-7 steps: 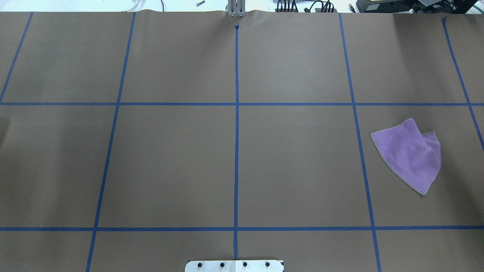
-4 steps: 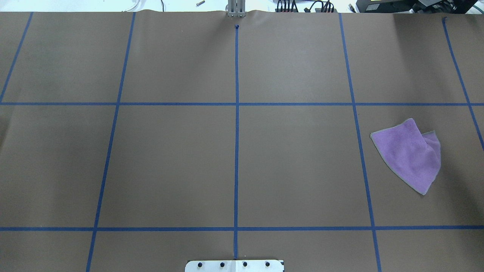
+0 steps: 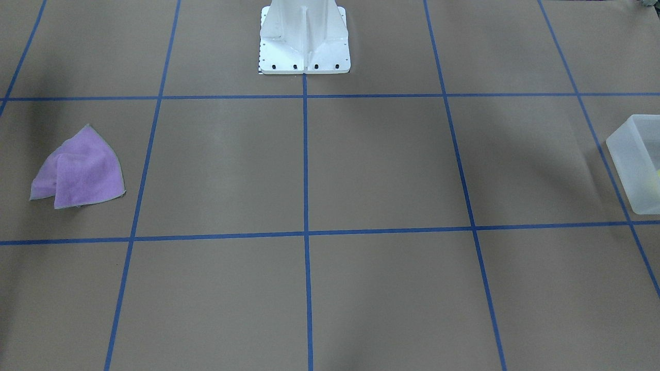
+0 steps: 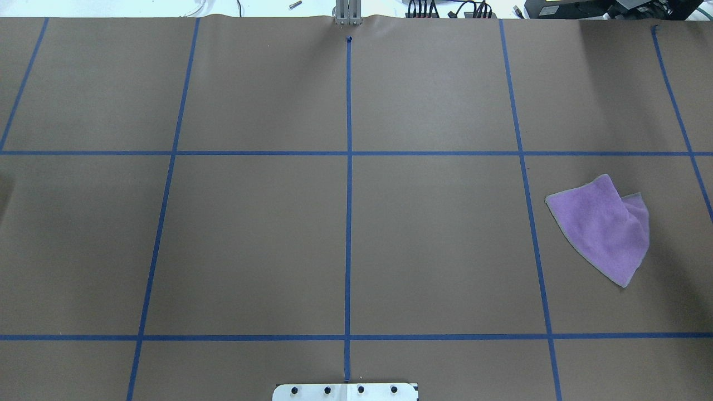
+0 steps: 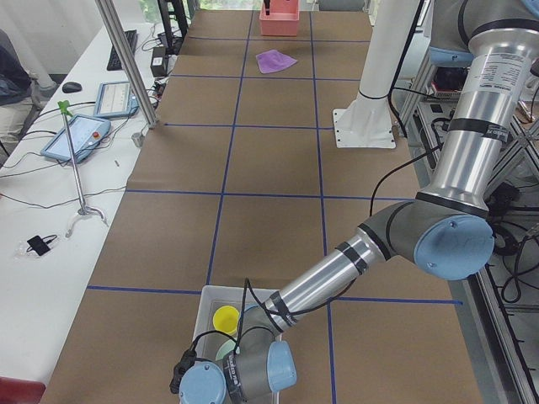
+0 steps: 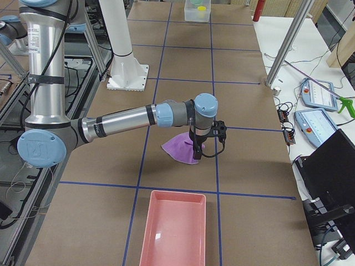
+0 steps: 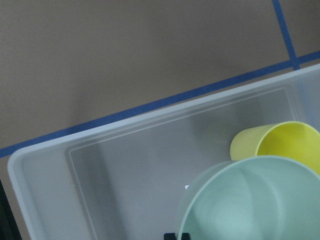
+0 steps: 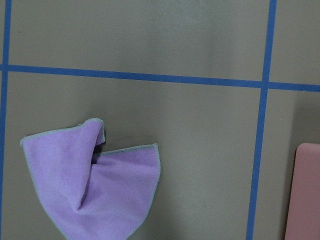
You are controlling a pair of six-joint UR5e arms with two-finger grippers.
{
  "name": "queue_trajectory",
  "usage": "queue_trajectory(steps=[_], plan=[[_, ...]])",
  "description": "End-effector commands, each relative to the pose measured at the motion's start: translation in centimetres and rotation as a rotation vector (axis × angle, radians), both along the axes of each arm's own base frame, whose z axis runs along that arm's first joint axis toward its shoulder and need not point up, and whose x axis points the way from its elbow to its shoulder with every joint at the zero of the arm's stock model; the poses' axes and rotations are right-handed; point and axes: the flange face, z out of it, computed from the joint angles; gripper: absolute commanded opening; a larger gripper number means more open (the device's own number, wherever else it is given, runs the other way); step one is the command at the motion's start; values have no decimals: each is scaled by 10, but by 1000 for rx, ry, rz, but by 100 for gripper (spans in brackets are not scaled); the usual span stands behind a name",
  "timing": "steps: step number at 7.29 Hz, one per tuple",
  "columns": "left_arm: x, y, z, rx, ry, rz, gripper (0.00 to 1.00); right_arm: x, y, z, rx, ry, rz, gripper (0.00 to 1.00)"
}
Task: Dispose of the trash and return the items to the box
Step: 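Place the pale green cup into the clear bin with the left gripper, then reach the right gripper down onto the purple cloth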
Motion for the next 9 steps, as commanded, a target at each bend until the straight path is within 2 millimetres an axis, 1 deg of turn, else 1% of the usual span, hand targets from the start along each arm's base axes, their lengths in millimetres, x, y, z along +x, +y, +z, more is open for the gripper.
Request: queue_trajectory(steps=[1,2,3,4,5,6,7,8,9], plan=[[7,-4,3,-14,-14,-2,55,-2,0,-1,0,0,-3,100],[4,-21,-10,4,-16,-5,82,-5,-2,0,-1,4,-9,100],[-6,-64,-46,-13,-12,-34,84,-5,-5,-1,2,8,-6,100],[-14,-92,-97,-22,-16,-56,85,-6,-5,-1,-1,10,-4,100],[-17,-101,-162,-56,-21,-135,86,-13,-5,-1,-28,10,5,100],[2,-78,-222,-94,-26,-230,86,-27,-5,-1,-38,12,-1,100],[54,-57,-274,-126,-18,-265,86,-42,-7,2,-53,7,14,100],[96,-42,-317,-145,-7,-279,86,-65,-7,-1,-68,-2,33,100],[123,-29,-341,-176,7,-293,87,-88,-6,0,-82,-14,49,100]])
